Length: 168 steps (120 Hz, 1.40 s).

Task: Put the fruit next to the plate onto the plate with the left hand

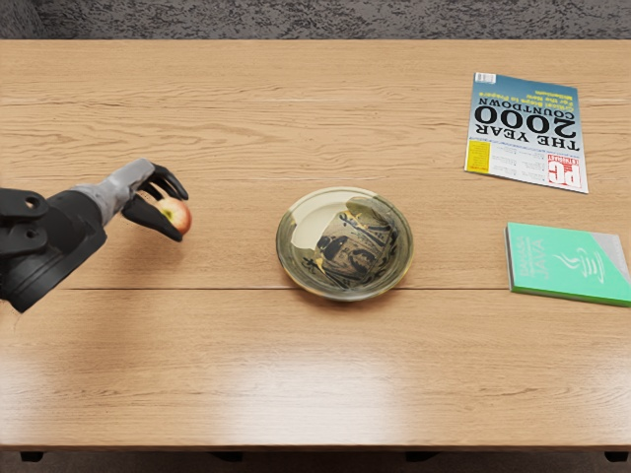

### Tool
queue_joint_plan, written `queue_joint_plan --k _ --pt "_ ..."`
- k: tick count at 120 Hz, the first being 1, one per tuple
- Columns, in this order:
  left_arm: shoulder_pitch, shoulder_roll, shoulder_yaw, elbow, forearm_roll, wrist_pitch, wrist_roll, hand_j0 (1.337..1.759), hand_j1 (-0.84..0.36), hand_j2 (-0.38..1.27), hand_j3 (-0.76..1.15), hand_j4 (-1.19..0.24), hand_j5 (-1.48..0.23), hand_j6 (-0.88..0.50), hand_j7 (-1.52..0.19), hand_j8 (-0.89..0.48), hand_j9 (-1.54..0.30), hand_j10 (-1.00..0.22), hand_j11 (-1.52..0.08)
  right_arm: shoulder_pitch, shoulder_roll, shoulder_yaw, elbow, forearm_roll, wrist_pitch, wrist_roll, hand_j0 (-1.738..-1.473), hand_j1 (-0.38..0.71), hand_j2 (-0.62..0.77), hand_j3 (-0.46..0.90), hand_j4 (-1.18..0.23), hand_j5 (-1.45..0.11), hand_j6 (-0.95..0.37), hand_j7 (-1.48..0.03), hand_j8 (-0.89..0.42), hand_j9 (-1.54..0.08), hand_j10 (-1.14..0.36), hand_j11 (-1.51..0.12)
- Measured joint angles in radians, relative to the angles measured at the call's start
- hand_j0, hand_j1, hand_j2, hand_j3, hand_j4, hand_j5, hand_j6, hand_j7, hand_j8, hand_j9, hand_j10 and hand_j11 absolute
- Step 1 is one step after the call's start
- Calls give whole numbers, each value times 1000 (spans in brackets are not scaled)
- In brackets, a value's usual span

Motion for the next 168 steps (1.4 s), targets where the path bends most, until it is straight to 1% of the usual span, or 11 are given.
queue_joint_plan --k 14,29,38,45,53,73,115,130,137,159,168 --pt "-31 -39 0 2 -3 1 1 1657 -311 450 0 -658 -936 -457 -902 -394 -895 -669 -897 0 0 0 0 0 0 0 -1658 -324 -4 0 -20 -26 -20 -26 -20 -26 -20 -26" --pt "-50 -86 0 7 -9 1 3 1658 -339 555 0 -660 -932 -469 -908 -421 -893 -674 -895 0 0 0 0 0 0 0 -1658 -324 -4 0 -20 -26 -20 -26 -20 -26 -20 -26" --pt "-58 -93 -1 9 -10 1 3 1658 -347 562 0 -661 -931 -476 -911 -421 -894 -676 -896 0 0 0 0 0 0 0 -1658 -324 -4 0 -20 -26 -20 -26 -20 -26 -20 -26" --pt "-67 -122 0 10 -11 1 3 1658 -346 573 0 -661 -931 -478 -910 -428 -893 -678 -896 0 0 0 0 0 0 0 -1658 -324 -4 0 -20 -26 -20 -26 -20 -26 -20 -26" --pt "-68 -140 0 13 -12 1 3 1658 -337 538 0 -663 -927 -473 -903 -430 -894 -678 -896 0 0 0 0 0 0 0 -1658 -324 -4 0 -20 -26 -20 -26 -20 -26 -20 -26" --pt "-86 -192 1 17 -20 2 3 1658 -375 622 0 -668 -919 -484 -895 -441 -894 -679 -895 0 0 0 0 0 0 0 -1658 -324 -4 0 -20 -26 -20 -26 -20 -26 -20 -26" --pt "-126 -288 2 19 -54 2 5 1658 -350 546 0 -664 -910 -482 -889 -458 -887 -676 -888 0 0 0 0 0 0 0 -1658 -324 -4 0 -20 -26 -20 -26 -20 -26 -20 -26" --pt "-145 -340 2 23 -67 2 6 1658 -343 570 0 -663 -904 -498 -890 -452 -882 -674 -882 0 0 0 0 0 0 0 -1658 -324 -4 0 -20 -26 -20 -26 -20 -26 -20 -26" --pt "-151 -353 2 24 -77 2 5 1658 -340 566 0 -658 -900 -502 -886 -480 -879 -669 -879 0 0 0 0 0 0 0 -1658 -324 -4 0 -20 -26 -20 -26 -20 -26 -20 -26" --pt "-155 -376 1 27 -90 3 5 1658 -320 413 0 -617 -824 -518 -817 -486 -813 -623 -813 0 0 0 0 0 0 0 -1658 -324 -4 0 -20 -26 -20 -26 -20 -26 -20 -26" --pt "-162 -391 0 27 -92 2 5 1658 -309 395 0 -607 -807 -532 -801 -502 -798 -611 -798 0 0 0 0 0 0 0 -1658 -324 -4 0 -20 -26 -20 -26 -20 -26 -20 -26"
